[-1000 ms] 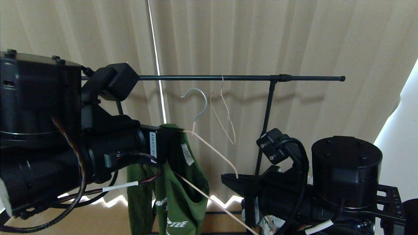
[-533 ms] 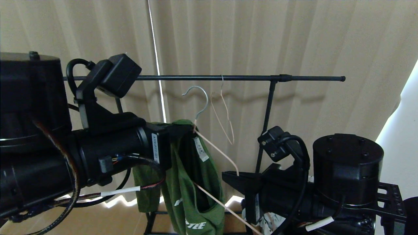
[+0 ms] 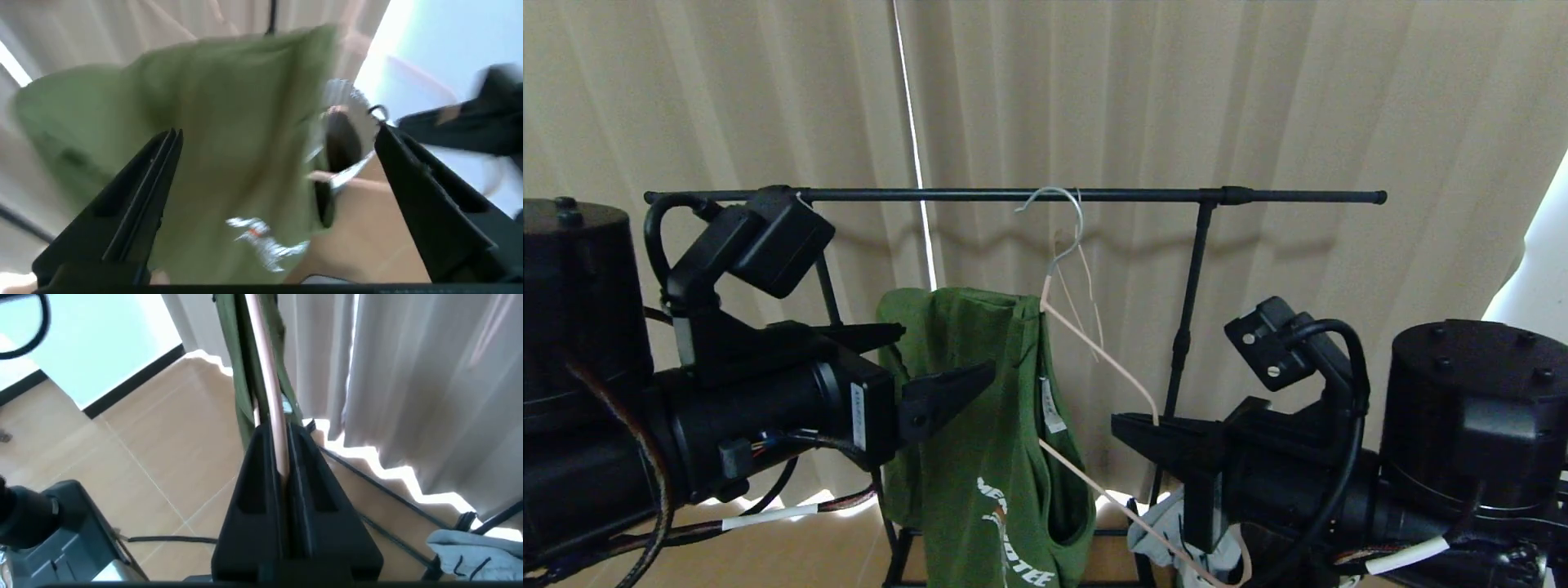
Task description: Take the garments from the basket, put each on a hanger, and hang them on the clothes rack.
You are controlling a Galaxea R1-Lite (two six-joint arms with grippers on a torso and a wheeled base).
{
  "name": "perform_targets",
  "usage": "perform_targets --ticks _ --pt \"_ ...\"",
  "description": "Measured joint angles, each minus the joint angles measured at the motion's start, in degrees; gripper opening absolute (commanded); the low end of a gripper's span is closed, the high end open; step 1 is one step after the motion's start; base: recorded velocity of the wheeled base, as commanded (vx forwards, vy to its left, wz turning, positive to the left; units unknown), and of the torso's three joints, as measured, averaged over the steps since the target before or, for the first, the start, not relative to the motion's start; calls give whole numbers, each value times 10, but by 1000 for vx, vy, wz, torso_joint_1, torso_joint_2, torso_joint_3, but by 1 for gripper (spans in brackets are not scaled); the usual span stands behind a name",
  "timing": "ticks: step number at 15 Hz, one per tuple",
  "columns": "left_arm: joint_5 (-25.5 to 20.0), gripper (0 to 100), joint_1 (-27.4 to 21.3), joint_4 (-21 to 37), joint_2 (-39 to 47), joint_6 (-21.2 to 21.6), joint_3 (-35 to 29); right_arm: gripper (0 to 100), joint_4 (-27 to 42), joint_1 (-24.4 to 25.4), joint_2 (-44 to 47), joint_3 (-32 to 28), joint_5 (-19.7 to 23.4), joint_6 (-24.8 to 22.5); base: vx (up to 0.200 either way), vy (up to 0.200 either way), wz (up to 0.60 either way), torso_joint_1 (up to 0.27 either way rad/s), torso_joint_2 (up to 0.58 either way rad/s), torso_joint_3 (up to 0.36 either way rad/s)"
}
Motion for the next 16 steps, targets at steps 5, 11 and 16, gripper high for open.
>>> perform_targets --ticks 5,11,16 --pt "-4 100 76 -157 -10 203 61 0 36 -40 -40 11 7 -64 0 0 0 0 0 0" --pt "-128 100 125 -256 20 399 130 0 35 -44 -53 10 58 -65 0 0 0 0 0 0" --pt "-132 100 141 -378 96 423 111 0 28 -31 -57 13 100 -65 0 0 0 0 0 0"
